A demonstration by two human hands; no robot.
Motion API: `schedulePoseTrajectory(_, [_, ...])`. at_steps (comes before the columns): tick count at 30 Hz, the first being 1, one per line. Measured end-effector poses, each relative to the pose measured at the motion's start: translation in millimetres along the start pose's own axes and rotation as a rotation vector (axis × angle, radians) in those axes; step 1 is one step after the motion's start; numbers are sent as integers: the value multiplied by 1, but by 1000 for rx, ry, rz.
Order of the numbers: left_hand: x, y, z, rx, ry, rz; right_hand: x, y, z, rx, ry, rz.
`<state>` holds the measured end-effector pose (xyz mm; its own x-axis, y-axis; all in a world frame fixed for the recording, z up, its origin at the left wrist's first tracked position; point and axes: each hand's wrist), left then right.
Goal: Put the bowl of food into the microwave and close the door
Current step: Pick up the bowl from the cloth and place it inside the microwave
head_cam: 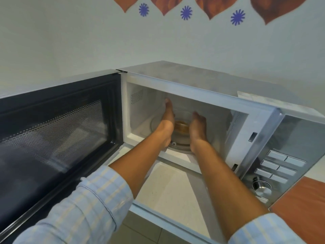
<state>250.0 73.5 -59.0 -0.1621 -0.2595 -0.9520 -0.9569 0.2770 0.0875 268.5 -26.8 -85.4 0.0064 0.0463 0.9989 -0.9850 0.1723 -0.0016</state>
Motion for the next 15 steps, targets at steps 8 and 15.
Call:
schedulePoseTrajectory(8, [0, -13, 5, 9, -4, -5, -2, -10, 1, 0, 15, -14])
schedulePoseTrajectory(15, [1, -15, 6, 33, 9, 4, -6, -17, 1, -44, 51, 4])
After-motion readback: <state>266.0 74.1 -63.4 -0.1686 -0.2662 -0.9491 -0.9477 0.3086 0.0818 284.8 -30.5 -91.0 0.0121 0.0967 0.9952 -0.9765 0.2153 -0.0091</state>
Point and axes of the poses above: each hand's wrist, its own y-axis away from the middle knuckle, its own z-axis out of the back of the hand, x = y × z, and after that the axes turned 15 degrees about x, right-handed
